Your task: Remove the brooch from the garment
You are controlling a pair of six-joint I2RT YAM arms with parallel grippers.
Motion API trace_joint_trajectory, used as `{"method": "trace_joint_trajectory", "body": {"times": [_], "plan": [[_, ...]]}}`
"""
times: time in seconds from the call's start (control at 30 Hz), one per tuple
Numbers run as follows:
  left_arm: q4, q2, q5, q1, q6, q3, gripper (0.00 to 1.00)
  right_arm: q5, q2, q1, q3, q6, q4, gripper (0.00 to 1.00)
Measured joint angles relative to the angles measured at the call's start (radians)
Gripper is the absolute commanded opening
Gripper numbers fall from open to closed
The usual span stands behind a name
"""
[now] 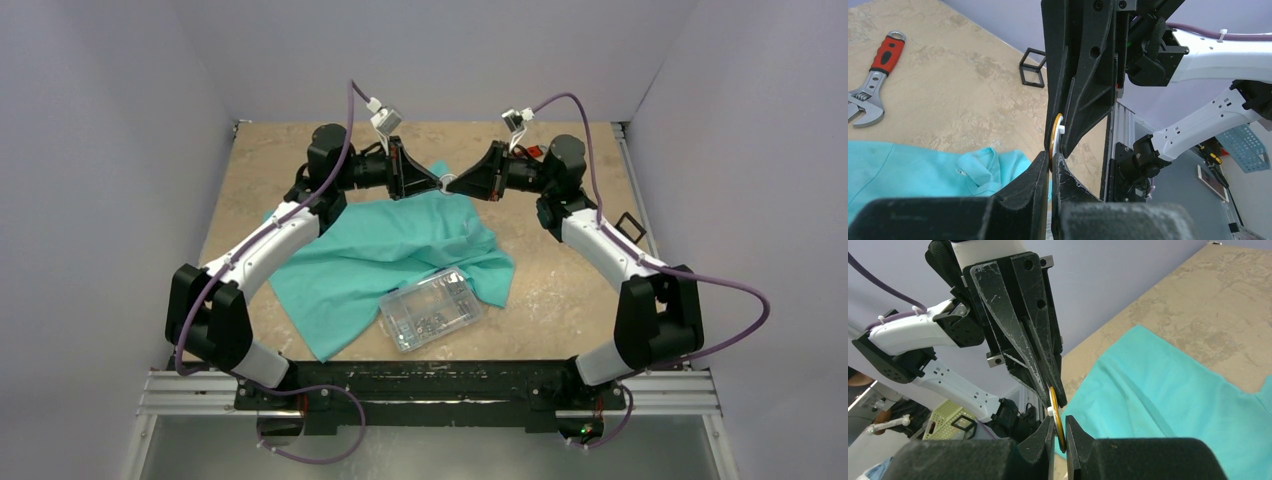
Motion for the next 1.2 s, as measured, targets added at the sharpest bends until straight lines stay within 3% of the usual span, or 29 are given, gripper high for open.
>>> {"method": "trace_joint_trajectory", "body": {"times": [0.3,0.63,0.83,1.2], "plan": [[-0.003,-0.002,-0.009,0.000,-0.001,0.000,0.00,-0.007,0.003,-0.001,0.000,0.013,0.011,0.01],[0.002,-0.032,-0.043,0.000,0.008,-0.011,0.00,-0.016,0.039,-0.005,-0.006,0.159,0.140,0.00],[-0.022,-0.046,-0.066,-0.011,0.042,-0.014,0.00,-0.023,0.064,-0.013,-0.052,0.293,0.316,0.01],[0.029,-0.053,-0.090,-0.014,-0.061,-0.044,0.00,-0.006,0.069,-0.021,-0.107,0.414,0.498,0.05]]}}
